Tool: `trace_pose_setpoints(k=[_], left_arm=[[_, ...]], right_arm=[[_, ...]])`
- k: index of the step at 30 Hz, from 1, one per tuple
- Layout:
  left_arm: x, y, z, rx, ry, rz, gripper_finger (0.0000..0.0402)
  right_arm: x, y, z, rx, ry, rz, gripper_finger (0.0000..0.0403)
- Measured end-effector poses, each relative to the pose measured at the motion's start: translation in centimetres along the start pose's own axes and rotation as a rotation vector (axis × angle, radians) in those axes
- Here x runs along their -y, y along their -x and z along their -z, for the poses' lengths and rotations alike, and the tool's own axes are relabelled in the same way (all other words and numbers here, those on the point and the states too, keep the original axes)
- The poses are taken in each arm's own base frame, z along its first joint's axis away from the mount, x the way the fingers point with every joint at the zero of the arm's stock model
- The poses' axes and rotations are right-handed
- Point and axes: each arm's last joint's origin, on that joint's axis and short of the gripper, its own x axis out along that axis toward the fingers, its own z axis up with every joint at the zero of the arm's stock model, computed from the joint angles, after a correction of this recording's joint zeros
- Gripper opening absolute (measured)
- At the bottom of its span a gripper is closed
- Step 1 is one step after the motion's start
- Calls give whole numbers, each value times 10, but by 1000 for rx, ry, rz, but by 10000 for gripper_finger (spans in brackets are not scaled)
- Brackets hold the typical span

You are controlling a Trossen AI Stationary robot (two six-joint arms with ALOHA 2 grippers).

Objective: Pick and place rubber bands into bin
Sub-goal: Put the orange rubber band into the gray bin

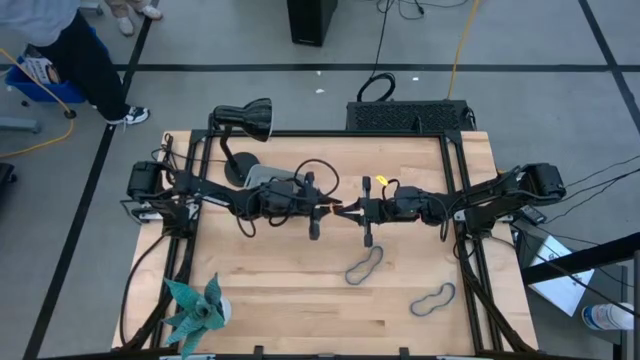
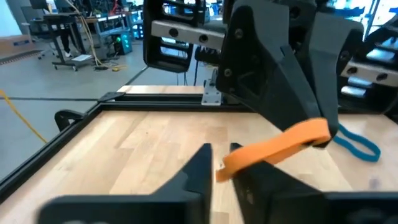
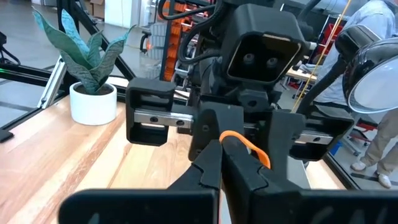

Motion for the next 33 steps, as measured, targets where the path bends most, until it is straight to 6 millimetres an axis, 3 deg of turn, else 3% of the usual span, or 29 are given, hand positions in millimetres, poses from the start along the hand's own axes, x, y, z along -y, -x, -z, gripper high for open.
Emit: trace_pose_setpoints(k=[3, 14, 26, 33], left_arm=[[0, 0, 1, -6, -16, 0, 13], [0, 0, 2, -23, -19, 1, 9], [0, 0, 4, -36, -19, 1, 7], [-6, 14, -8, -107, -23, -26, 6]], right_arm=[[0, 0, 0, 0, 1, 1, 0], [0, 0, 0, 0, 31, 1, 11], [3, 7, -3, -55, 4, 56, 140], [6, 20, -5, -163, 16, 132, 181]])
